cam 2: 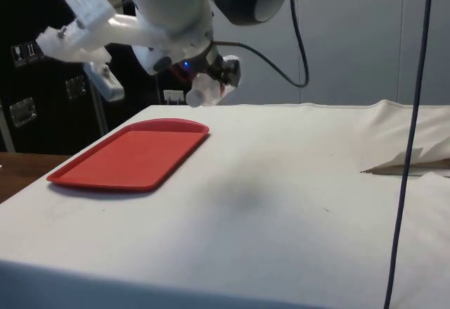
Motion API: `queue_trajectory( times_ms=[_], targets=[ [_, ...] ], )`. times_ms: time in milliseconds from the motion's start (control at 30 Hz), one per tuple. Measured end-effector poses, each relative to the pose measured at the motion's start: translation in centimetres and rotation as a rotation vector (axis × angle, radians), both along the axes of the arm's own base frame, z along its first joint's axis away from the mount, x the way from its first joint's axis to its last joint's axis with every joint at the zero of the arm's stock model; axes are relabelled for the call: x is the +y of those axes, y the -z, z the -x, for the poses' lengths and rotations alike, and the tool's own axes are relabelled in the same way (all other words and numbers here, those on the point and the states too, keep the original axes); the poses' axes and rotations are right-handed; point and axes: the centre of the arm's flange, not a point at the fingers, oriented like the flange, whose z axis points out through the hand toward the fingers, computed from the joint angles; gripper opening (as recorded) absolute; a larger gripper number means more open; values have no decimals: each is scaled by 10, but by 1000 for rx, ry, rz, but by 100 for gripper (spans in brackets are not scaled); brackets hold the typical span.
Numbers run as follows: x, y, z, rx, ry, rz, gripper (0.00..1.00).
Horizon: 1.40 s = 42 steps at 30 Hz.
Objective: Place the bottle upright on the tray.
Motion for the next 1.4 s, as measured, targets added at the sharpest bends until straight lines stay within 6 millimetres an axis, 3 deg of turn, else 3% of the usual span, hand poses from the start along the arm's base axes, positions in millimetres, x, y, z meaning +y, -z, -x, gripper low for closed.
queue_trajectory(
  times_ms=[700,1400],
  targets=[
    [-29,-39,-47,-9,8,-74,0],
    [-48,-68,-71,-15,35,-146,0]
  ],
)
